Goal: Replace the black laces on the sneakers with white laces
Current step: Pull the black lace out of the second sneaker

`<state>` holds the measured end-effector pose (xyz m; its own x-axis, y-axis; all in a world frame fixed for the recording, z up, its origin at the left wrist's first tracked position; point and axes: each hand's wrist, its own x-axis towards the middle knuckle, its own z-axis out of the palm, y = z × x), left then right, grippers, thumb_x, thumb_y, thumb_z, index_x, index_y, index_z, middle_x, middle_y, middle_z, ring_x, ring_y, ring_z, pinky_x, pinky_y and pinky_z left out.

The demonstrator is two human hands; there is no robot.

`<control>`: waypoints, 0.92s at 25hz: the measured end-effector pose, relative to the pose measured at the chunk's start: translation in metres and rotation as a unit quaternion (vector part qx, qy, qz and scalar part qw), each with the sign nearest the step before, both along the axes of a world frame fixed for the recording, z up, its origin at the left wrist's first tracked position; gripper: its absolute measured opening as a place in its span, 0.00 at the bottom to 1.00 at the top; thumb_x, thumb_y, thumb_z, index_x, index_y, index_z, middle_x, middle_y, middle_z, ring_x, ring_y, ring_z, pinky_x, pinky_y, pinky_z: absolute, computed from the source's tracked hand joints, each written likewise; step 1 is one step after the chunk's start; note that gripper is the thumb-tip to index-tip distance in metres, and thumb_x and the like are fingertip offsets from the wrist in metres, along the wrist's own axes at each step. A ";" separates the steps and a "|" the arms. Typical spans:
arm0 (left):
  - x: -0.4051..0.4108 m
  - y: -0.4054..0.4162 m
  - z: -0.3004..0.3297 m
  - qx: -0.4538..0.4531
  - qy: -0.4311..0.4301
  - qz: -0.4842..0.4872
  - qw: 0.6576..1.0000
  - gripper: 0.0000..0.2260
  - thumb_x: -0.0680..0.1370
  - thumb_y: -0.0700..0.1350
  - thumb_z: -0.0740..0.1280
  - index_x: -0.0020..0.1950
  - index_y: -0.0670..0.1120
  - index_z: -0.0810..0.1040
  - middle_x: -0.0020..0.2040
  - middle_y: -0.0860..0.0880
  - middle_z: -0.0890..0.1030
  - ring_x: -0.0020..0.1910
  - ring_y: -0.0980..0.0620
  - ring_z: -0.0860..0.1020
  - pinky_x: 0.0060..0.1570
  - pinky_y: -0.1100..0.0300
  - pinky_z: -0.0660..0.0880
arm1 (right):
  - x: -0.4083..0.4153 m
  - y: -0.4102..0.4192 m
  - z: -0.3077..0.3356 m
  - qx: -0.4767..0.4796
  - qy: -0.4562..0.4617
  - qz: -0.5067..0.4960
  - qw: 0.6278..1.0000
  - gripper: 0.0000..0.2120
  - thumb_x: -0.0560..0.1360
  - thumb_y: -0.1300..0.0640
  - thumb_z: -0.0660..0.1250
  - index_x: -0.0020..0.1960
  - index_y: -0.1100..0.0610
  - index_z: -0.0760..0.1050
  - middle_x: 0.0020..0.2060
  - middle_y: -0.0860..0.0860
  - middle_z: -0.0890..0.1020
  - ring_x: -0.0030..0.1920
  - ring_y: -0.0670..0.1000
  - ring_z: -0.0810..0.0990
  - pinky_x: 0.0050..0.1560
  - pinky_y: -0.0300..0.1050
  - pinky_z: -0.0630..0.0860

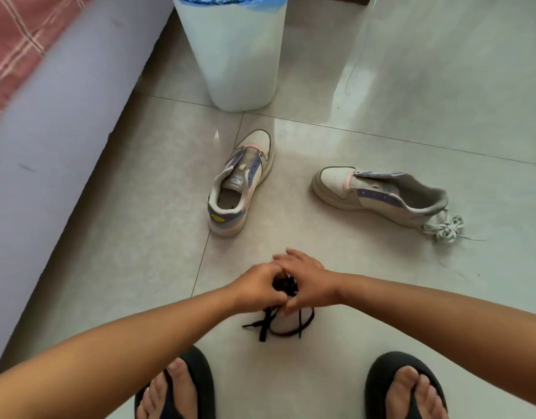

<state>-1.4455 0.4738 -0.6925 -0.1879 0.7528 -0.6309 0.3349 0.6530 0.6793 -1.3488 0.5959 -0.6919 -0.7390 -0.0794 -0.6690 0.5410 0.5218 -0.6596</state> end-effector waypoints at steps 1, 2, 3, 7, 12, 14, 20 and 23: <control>-0.004 0.004 0.009 0.012 -0.041 0.052 0.998 0.07 0.69 0.35 0.69 0.44 0.45 0.77 0.39 0.49 0.79 0.38 0.53 0.77 0.39 0.60 0.74 | -0.002 -0.002 0.007 -0.115 -0.002 -0.067 0.991 0.26 0.67 0.59 0.76 0.62 0.58 0.72 0.58 0.53 0.77 0.61 0.51 0.73 0.65 0.54 0.67; -0.009 0.008 0.019 0.022 -0.087 0.118 0.989 0.07 0.70 0.33 0.67 0.43 0.45 0.77 0.38 0.48 0.79 0.36 0.53 0.77 0.38 0.59 0.75 | -0.002 -0.004 0.016 -0.207 -0.010 -0.138 0.968 0.16 0.68 0.64 0.74 0.53 0.57 0.75 0.47 0.50 0.80 0.51 0.49 0.77 0.59 0.50 0.72; -0.014 0.011 0.029 0.034 -0.136 0.185 0.973 0.07 0.72 0.32 0.67 0.43 0.44 0.77 0.38 0.47 0.78 0.36 0.52 0.77 0.38 0.59 0.76 | -0.004 -0.003 0.025 -0.267 -0.014 -0.197 0.943 0.11 0.70 0.67 0.72 0.48 0.57 0.75 0.40 0.48 0.80 0.45 0.47 0.79 0.54 0.47 0.75; -0.037 0.021 0.057 0.059 -0.183 0.295 0.936 0.04 0.75 0.33 0.66 0.49 0.38 0.77 0.39 0.46 0.77 0.34 0.56 0.76 0.33 0.66 0.73 | -0.006 0.009 0.048 -0.358 -0.063 -0.294 0.884 0.04 0.77 0.65 0.63 0.49 0.57 0.74 0.34 0.51 0.75 0.37 0.50 0.76 0.52 0.55 0.79; -0.059 0.026 0.078 0.056 -0.254 0.336 0.905 0.03 0.75 0.32 0.65 0.44 0.39 0.73 0.36 0.43 0.74 0.29 0.53 0.70 0.25 0.66 0.67 | -0.006 0.034 0.067 -0.365 -0.062 -0.346 0.862 0.05 0.78 0.65 0.61 0.47 0.59 0.74 0.39 0.54 0.77 0.38 0.51 0.79 0.49 0.54 0.80; -0.061 0.028 0.087 0.071 -0.250 0.311 0.914 0.05 0.75 0.30 0.64 0.46 0.39 0.73 0.37 0.42 0.77 0.29 0.52 0.75 0.25 0.65 0.70 | -0.008 0.046 0.079 -0.363 -0.057 -0.309 0.877 0.05 0.79 0.63 0.59 0.48 0.58 0.72 0.36 0.54 0.74 0.29 0.48 0.73 0.35 0.43 0.78; -0.068 0.032 0.114 0.108 -0.164 0.135 0.971 0.09 0.74 0.29 0.65 0.43 0.42 0.78 0.33 0.47 0.79 0.30 0.53 0.78 0.30 0.63 0.74 | -0.033 0.079 0.127 -0.315 0.015 -0.267 0.911 0.16 0.74 0.51 0.60 0.55 0.61 0.74 0.32 0.51 0.69 0.28 0.45 0.60 0.25 0.35 0.59; -0.063 0.049 0.138 0.208 -0.205 0.199 0.935 0.07 0.73 0.29 0.67 0.43 0.39 0.79 0.30 0.47 0.79 0.27 0.53 0.76 0.28 0.65 0.72 | -0.062 0.066 0.126 -0.396 0.095 -0.441 0.800 0.10 0.74 0.53 0.62 0.47 0.59 0.77 0.28 0.53 0.70 0.25 0.47 0.62 0.20 0.34 0.58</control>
<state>-1.5089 0.5229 -0.5549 -0.3132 0.8709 -0.3788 -0.2227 0.3204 0.9208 -1.4110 0.6621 -0.5658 -0.8237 0.1845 -0.5362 0.3201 -0.6293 -0.7082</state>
